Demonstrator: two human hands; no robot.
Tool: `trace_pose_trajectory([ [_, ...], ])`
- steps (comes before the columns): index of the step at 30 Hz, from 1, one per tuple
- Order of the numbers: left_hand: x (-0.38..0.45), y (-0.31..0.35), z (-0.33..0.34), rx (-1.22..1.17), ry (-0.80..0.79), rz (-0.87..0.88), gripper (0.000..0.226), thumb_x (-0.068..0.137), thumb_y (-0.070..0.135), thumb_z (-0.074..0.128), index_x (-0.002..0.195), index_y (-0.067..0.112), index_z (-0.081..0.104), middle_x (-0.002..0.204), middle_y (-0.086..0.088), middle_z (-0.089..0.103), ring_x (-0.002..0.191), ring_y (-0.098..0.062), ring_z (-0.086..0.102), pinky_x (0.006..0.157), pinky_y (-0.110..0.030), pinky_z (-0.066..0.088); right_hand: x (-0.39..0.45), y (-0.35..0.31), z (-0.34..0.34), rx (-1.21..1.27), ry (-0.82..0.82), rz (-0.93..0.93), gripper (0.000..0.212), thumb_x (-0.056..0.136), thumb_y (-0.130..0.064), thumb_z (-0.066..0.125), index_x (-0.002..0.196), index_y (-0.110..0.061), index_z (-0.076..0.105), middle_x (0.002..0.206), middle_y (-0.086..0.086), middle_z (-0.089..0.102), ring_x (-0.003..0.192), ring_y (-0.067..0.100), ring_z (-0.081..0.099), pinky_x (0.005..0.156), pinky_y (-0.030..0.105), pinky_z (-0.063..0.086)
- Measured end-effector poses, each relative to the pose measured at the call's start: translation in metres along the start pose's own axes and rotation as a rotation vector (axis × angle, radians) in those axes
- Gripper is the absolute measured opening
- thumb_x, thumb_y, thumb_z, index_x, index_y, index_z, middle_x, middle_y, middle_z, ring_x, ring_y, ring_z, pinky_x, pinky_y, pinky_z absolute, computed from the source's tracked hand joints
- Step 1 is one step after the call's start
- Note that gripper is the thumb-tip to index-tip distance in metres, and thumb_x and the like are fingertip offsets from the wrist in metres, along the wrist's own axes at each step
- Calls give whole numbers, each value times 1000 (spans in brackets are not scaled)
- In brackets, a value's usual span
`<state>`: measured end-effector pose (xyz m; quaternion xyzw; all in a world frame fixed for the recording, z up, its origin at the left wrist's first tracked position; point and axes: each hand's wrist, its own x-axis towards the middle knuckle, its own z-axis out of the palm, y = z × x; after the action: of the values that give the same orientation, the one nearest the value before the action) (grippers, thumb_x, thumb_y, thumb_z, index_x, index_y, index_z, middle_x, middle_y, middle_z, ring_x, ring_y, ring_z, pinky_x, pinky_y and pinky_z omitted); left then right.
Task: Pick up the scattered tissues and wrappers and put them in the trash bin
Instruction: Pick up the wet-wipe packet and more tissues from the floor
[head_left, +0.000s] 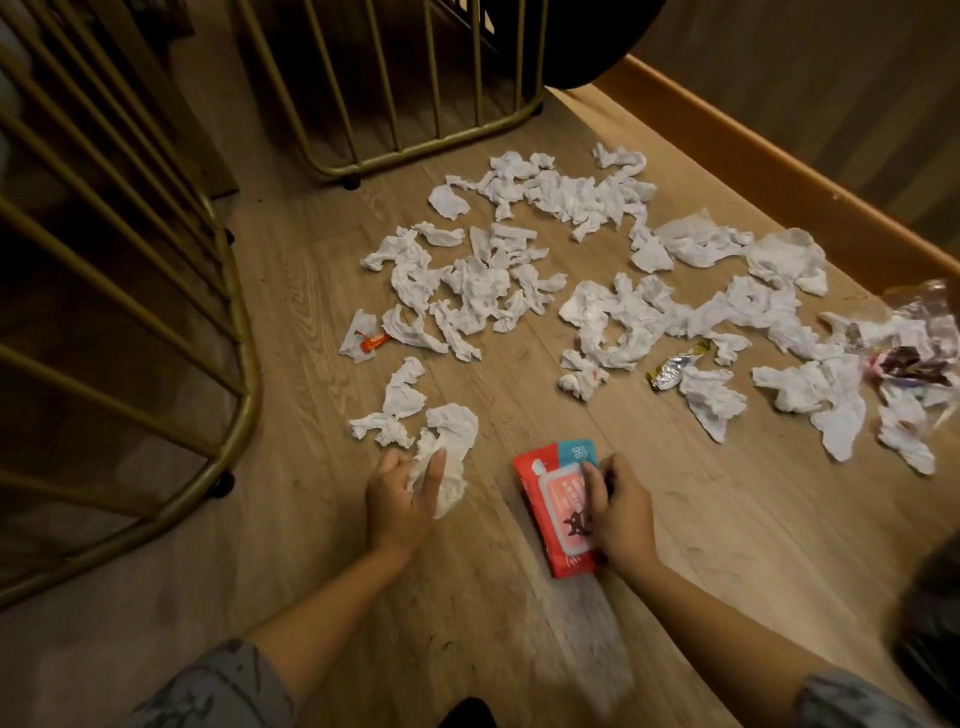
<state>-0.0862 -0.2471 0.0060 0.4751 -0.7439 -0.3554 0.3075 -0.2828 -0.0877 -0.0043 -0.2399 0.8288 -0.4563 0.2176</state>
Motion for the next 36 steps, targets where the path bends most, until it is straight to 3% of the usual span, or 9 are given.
trace_pose_trajectory([
  [6,39,-13,8,120,103,30,17,80,8,69,70,-3,62,88,-12,58,78,-23,57,71,-34,51,22,-29,23,65,27,12,6,102,-15,42,105,-19,45,72,-5,61,56,2,58,44,13,37],
  [9,47,-21,23,217,-43,105,14,78,7,69,89,7,62,109,-9,62,107,-25,55,94,-38,46,43,-48,25,63,56,89,6,102,-15,39,102,-15,45,75,0,60,61,8,57,44,17,38],
  [12,40,-30,35,332,-141,87,36,87,31,62,121,24,59,131,0,57,124,-23,46,102,-50,39,75,-52,24,-84,119,93,26,102,-33,39,91,-13,52,76,0,58,71,22,59,52,28,35],
  [16,10,-40,31,451,-182,54,55,74,71,51,113,36,66,120,10,56,117,-16,44,96,-45,37,114,-48,19,-357,81,48,47,95,-55,44,119,-15,52,114,11,59,92,28,62,70,36,48],
  [19,-5,-45,23,331,-189,132,47,74,61,62,96,21,70,105,4,57,99,-16,51,84,-37,46,128,-39,19,-520,-47,57,59,92,-59,48,138,-22,39,135,17,41,101,36,61,74,41,50],
  [23,0,-33,13,159,-193,131,27,81,37,62,73,11,62,84,2,54,75,-2,50,70,-6,39,116,-28,27,-560,-172,-32,42,91,-58,51,111,-21,53,116,10,45,78,27,57,62,33,44],
  [29,37,0,23,116,-103,-48,21,76,18,80,79,3,66,93,-6,59,82,-16,56,74,-16,44,77,-25,32,-375,-242,-240,27,86,-36,67,76,-22,45,80,-1,51,70,21,52,58,31,33],
  [33,56,36,35,-23,-68,-170,22,76,3,73,96,4,65,98,-6,67,88,-15,57,79,-23,42,75,-49,6,-269,-230,-275,16,88,-26,65,90,-21,49,72,0,61,67,19,58,56,31,37],
  [36,63,69,41,-127,-143,-91,21,79,1,70,94,12,59,90,8,63,83,-5,57,70,-9,42,82,-75,-33,-231,-135,-351,20,93,-32,61,112,-26,62,90,-1,71,77,14,63,64,31,48],
])
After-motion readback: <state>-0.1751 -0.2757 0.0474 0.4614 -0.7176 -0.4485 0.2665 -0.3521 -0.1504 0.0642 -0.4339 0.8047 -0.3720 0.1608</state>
